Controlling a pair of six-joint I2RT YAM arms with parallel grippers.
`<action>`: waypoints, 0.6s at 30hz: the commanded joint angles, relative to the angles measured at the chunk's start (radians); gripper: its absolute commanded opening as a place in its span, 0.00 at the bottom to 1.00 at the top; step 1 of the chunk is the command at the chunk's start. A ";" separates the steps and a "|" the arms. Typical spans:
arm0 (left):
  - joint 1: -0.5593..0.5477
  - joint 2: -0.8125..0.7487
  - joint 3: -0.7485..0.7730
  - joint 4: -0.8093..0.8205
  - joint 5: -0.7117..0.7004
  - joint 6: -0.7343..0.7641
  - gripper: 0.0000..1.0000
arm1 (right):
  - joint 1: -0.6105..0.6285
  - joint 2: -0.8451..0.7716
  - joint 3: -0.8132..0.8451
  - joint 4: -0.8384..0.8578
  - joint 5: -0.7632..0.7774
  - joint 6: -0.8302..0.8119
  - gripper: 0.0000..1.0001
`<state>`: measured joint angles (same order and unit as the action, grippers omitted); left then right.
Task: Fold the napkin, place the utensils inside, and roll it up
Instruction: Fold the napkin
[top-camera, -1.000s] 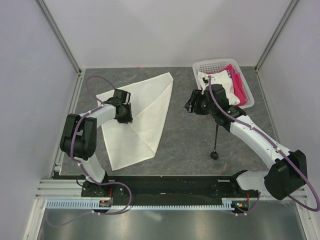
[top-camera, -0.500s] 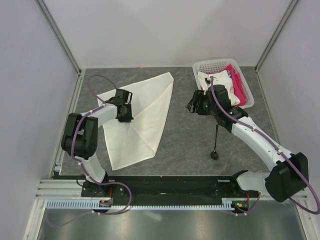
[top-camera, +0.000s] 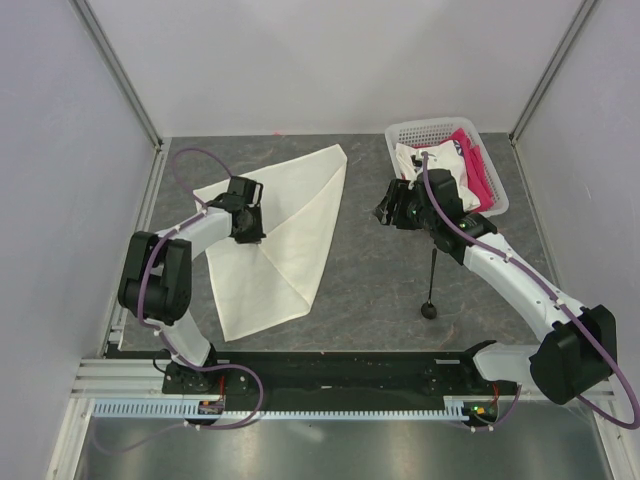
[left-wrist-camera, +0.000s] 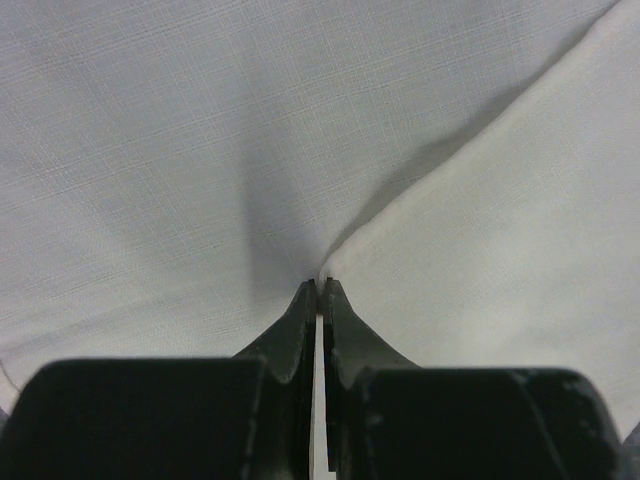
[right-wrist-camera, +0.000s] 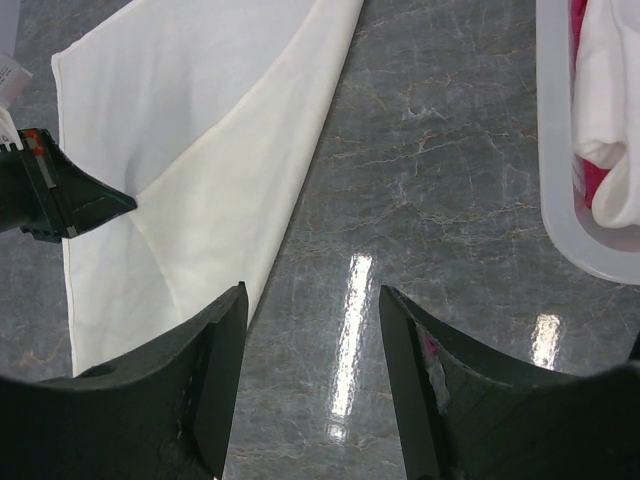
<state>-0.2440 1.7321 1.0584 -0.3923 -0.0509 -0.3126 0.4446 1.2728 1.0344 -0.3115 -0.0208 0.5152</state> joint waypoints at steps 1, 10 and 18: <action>-0.006 -0.060 -0.008 0.017 -0.007 0.023 0.05 | -0.006 -0.010 0.003 0.011 0.015 -0.015 0.64; -0.006 -0.042 0.003 0.009 0.014 0.027 0.09 | -0.009 -0.013 0.003 0.009 0.013 -0.018 0.64; -0.006 -0.020 0.009 0.003 0.040 0.027 0.15 | -0.007 -0.012 -0.002 0.008 0.010 -0.018 0.64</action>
<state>-0.2443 1.7142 1.0565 -0.3931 -0.0410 -0.3122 0.4408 1.2728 1.0344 -0.3119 -0.0212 0.5076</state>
